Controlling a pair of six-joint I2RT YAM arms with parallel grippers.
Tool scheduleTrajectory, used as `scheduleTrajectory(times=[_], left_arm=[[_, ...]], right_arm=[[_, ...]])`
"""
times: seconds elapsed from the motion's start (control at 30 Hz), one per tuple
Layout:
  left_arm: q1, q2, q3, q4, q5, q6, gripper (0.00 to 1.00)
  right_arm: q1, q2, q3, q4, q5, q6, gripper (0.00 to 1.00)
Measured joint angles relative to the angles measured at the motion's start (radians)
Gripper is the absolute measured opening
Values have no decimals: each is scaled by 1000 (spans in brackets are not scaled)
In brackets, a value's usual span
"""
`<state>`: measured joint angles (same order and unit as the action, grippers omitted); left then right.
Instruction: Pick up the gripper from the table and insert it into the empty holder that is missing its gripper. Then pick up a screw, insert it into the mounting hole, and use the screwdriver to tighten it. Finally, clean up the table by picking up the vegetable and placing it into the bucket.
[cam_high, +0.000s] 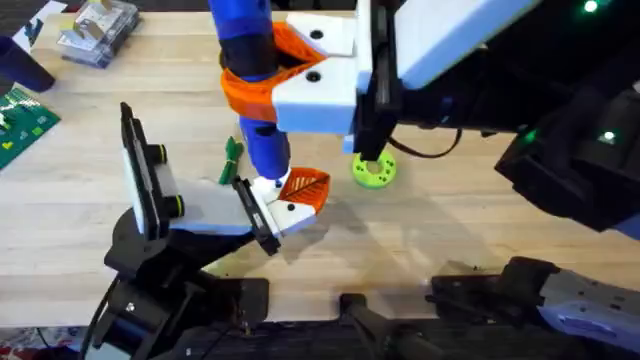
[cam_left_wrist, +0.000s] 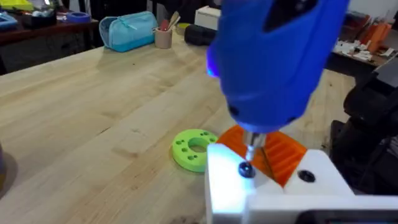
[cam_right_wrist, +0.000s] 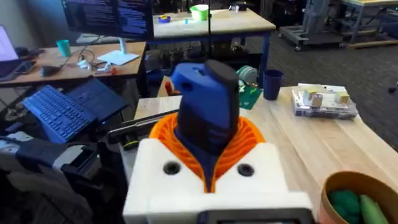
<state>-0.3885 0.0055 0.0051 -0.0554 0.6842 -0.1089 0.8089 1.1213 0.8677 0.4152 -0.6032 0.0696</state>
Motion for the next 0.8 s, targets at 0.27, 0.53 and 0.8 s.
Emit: scheduleTrajectory(times=[0.27,0.53,0.8], left_arm=[[0,0,0,0,0,0,18],[0,0,0,0,0,0,18],[0,0,0,0,0,0,18]], right_arm=[[0,0,0,0,1,-17,26],[0,0,0,-2,0,-19,26],[0,0,0,-17,1,-19,26]])
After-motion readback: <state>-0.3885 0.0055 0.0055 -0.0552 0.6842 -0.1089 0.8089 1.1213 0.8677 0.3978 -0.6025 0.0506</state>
